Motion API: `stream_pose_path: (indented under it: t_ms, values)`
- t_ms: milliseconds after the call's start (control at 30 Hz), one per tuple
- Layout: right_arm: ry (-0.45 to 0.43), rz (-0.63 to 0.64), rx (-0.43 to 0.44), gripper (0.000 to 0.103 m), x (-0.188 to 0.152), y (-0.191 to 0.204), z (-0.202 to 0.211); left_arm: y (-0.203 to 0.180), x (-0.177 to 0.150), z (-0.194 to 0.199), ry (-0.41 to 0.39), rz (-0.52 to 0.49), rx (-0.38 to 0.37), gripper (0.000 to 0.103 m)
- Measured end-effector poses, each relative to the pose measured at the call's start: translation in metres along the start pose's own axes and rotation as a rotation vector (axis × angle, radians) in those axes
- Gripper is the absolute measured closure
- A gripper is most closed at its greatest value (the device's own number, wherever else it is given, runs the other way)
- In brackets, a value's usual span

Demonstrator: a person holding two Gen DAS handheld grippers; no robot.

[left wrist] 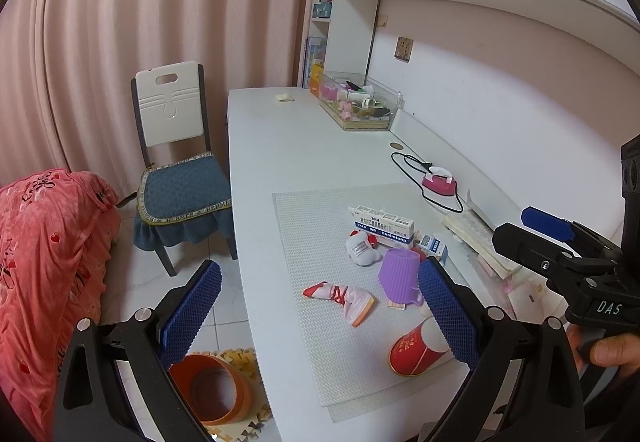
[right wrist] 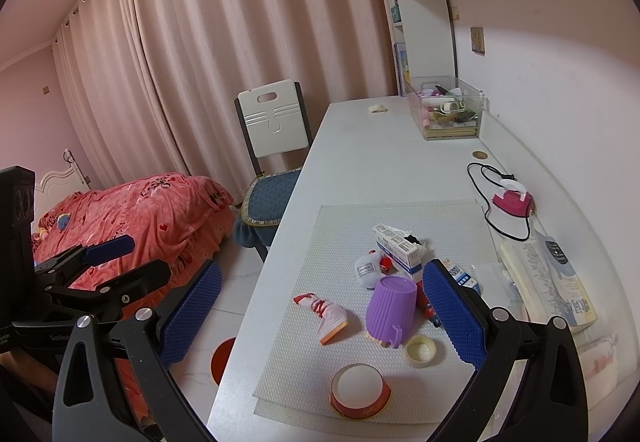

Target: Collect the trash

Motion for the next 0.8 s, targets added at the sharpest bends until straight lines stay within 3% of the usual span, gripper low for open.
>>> stream_pose_path:
  t_ms: [800]
  values:
    - [0.009, -0.009, 0.0, 0.005, 0.0026, -0.0002, -0.005, 0.0043, -0.0056, -0.0033, 0.018, -0.007, 0.005, 0.006]
Point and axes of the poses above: each gripper's, at about its wrist camera, not at the fingertips, and z roughly against the way its jaws point, y to its left, x to its top, the point moved 9 cm from there along -z, roughly the way its jaws point, and after that the axes turned 13 degrees about y, right-handed, at the moved point
